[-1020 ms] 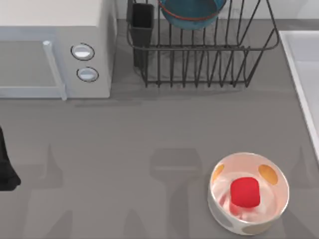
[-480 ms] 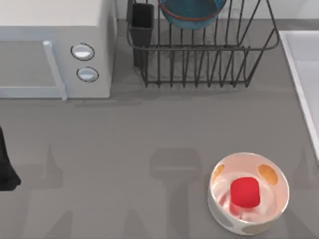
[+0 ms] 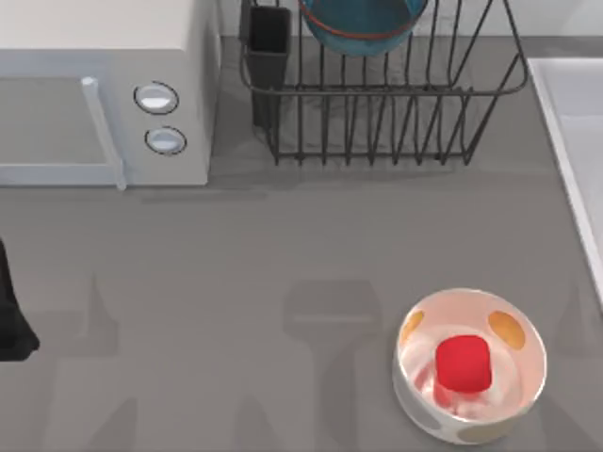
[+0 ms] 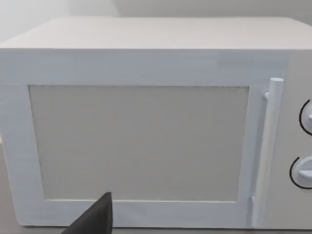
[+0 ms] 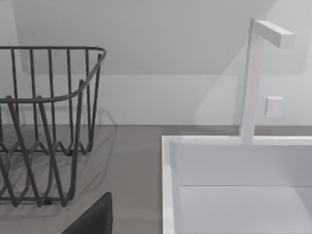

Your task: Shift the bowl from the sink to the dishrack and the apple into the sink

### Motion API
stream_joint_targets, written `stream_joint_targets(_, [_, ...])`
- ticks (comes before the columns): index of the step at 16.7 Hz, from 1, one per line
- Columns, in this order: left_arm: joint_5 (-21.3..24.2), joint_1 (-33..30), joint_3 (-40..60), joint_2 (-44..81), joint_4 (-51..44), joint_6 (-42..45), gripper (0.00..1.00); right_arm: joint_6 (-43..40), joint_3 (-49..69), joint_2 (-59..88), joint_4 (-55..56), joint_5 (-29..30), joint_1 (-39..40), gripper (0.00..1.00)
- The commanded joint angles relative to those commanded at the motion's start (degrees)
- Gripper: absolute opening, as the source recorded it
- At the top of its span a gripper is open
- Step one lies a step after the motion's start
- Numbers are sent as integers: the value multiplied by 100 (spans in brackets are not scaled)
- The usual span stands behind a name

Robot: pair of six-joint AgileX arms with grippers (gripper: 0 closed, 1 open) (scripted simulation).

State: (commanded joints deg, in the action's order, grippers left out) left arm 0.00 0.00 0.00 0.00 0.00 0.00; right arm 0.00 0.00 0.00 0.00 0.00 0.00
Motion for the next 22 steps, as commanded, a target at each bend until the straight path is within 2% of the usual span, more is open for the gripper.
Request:
stream_joint_targets(15, [0,0,0,0,0,0,100,96,184,188,-156,8,92,100])
stream_joint_targets(18, [0,0,0,0,0,0,100,439,845,920,-723,15,432,100])
stream_joint_targets(22, [0,0,0,0,0,0,100,1161,2163,2720,-1925,6,1147,100])
